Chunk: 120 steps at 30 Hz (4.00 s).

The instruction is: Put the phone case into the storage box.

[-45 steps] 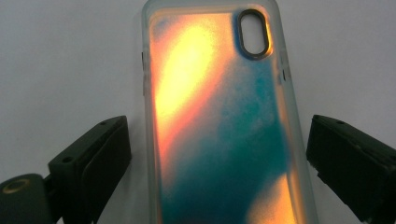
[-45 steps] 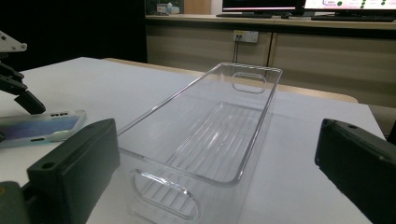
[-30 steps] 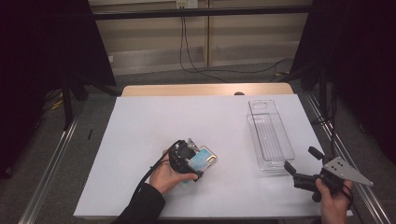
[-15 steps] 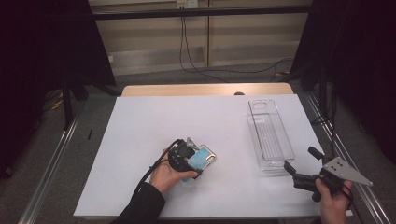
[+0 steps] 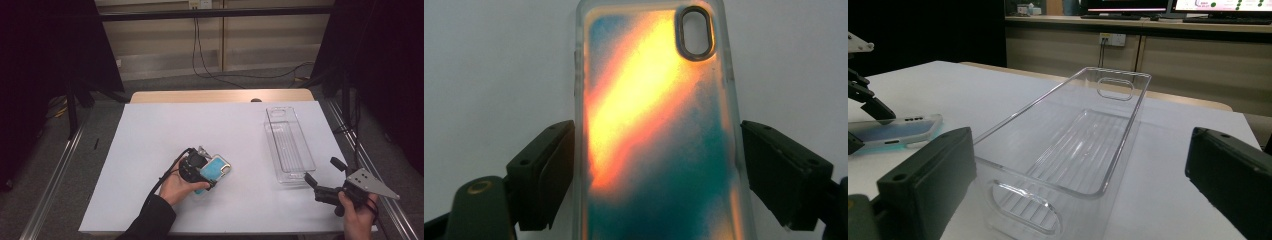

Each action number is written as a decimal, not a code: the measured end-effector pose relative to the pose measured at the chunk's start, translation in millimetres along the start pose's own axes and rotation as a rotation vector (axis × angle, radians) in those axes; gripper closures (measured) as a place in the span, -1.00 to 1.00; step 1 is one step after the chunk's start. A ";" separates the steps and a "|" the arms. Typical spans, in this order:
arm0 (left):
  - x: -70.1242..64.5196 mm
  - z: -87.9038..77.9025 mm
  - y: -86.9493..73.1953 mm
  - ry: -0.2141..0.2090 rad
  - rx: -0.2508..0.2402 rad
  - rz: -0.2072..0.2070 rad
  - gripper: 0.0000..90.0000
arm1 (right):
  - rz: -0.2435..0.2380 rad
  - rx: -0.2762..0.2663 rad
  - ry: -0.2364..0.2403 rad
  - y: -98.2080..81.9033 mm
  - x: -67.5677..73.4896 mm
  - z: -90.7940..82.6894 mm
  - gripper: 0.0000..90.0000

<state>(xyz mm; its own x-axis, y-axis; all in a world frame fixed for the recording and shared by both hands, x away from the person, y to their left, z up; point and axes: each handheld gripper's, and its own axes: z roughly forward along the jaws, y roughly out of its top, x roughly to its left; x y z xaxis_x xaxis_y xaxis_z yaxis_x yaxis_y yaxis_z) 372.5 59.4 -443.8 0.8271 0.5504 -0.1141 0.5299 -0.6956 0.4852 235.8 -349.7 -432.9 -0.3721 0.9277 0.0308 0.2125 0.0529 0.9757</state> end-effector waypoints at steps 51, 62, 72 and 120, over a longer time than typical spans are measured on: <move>9.1 -46.4 -4.8 0.125 -0.381 -0.045 -0.61 | 0.001 0.009 -0.007 -0.4 -0.2 -1.0 -1.00; 14.8 -63.1 -20.3 0.176 -0.485 -0.077 -0.62 | 0.018 0.009 -0.016 0.8 -0.5 -2.2 -1.00; 7.7 -75.5 -42.4 0.199 -0.523 -0.085 -0.62 | 0.029 0.027 0.013 7.0 5.7 -0.8 -1.00; -45.3 -50.0 -38.3 0.155 -0.514 -0.005 -0.62 | 0.058 0.286 0.339 47.4 84.0 57.8 -0.80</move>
<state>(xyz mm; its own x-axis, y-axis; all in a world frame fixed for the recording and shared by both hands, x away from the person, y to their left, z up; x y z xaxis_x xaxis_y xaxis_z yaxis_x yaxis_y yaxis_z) 305.3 84.3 -413.9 0.7671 0.6415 -0.0070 0.3413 -0.3988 0.8512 266.9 -247.9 -396.6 -0.6172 0.7610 0.2000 0.4656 0.1483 0.8725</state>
